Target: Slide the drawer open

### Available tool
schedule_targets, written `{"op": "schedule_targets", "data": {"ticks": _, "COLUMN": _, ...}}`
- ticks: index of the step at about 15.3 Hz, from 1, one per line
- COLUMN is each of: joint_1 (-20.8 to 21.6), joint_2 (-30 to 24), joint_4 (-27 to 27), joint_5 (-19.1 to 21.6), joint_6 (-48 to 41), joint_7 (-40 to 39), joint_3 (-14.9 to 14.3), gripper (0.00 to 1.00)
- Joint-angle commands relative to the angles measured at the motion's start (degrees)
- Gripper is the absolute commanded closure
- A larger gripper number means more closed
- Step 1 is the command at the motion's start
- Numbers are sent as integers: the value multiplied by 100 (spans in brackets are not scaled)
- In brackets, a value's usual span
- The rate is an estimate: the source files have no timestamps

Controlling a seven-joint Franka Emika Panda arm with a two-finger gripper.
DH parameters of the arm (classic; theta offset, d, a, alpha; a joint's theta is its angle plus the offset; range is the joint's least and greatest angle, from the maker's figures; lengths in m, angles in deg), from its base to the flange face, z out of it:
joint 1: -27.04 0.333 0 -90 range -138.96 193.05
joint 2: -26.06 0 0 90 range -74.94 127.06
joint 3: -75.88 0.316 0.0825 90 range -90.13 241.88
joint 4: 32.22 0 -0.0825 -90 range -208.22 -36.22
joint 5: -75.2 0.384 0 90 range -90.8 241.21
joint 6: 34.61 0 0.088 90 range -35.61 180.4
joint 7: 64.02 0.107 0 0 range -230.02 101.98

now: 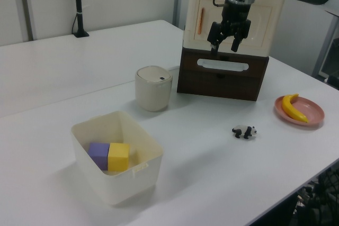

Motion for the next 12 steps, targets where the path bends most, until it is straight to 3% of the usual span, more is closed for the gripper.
{"op": "schedule_targets", "data": {"ticks": 1, "joint_1": 50, "joint_2": -90, "joint_4": -65, "joint_5": 15, "joint_6": -10, "joint_7": -215, "joint_3": -43, "gripper": 0}}
{"op": "schedule_targets", "data": {"ticks": 12, "joint_1": 41, "joint_2": -73, "joint_4": -74, "joint_5": 32, "joint_6": 210, "joint_7": 116, "joint_3": -51, "gripper": 0}}
